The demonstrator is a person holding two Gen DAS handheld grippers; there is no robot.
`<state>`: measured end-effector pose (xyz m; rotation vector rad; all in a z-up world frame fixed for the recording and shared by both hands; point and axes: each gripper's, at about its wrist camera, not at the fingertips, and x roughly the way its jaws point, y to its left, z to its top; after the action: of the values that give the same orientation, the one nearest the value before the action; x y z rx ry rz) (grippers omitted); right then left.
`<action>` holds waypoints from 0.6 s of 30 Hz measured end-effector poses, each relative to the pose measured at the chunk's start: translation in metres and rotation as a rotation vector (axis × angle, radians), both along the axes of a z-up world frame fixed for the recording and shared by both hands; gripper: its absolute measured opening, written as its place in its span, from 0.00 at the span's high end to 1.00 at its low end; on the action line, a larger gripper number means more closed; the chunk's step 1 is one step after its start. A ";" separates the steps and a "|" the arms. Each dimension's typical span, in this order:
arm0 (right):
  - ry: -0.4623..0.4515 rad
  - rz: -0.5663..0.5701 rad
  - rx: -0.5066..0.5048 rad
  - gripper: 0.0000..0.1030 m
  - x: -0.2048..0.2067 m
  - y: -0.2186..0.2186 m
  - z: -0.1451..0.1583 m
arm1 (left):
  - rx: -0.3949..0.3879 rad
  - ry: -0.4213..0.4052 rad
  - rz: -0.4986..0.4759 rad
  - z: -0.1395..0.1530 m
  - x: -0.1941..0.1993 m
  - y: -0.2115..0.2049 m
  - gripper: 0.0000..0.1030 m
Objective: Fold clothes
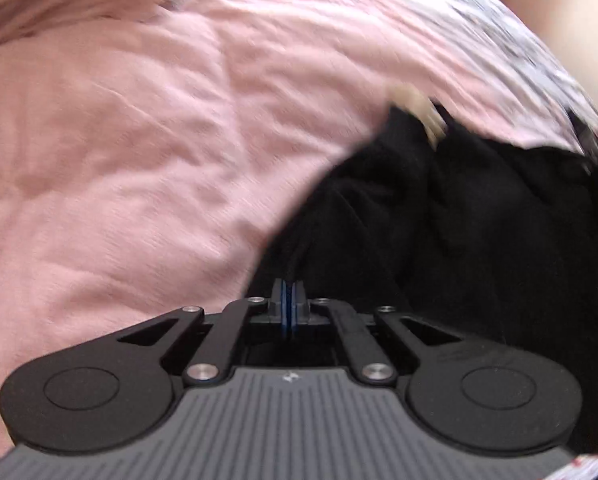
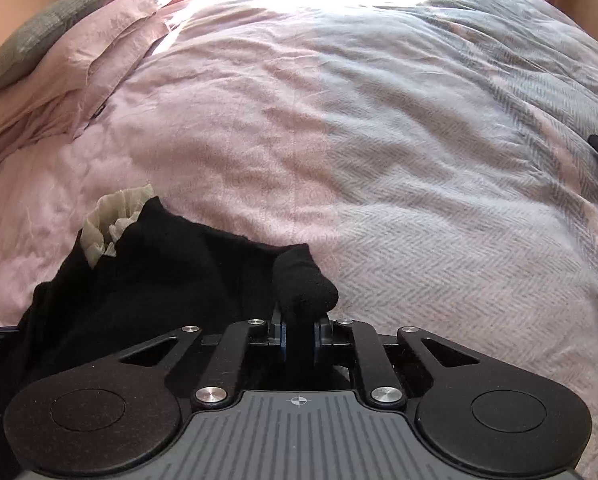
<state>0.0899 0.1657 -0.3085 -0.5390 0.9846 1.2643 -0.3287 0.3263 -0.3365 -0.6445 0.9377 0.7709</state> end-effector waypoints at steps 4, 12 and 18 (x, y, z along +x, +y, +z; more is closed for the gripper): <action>-0.024 0.038 0.110 0.93 0.016 0.004 0.036 | 0.121 0.004 0.109 0.041 -0.018 0.042 1.00; -0.058 -0.022 0.162 0.91 0.060 0.047 0.043 | 0.303 0.027 0.133 0.070 0.002 0.120 0.98; -0.093 -0.025 -0.004 0.56 0.074 0.070 0.007 | 0.188 0.025 0.061 0.051 0.021 0.157 0.63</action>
<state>0.1641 0.2359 -0.3016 -0.5817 0.9134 1.2054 -0.3079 0.4838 -0.2857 -0.5017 0.8595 0.9113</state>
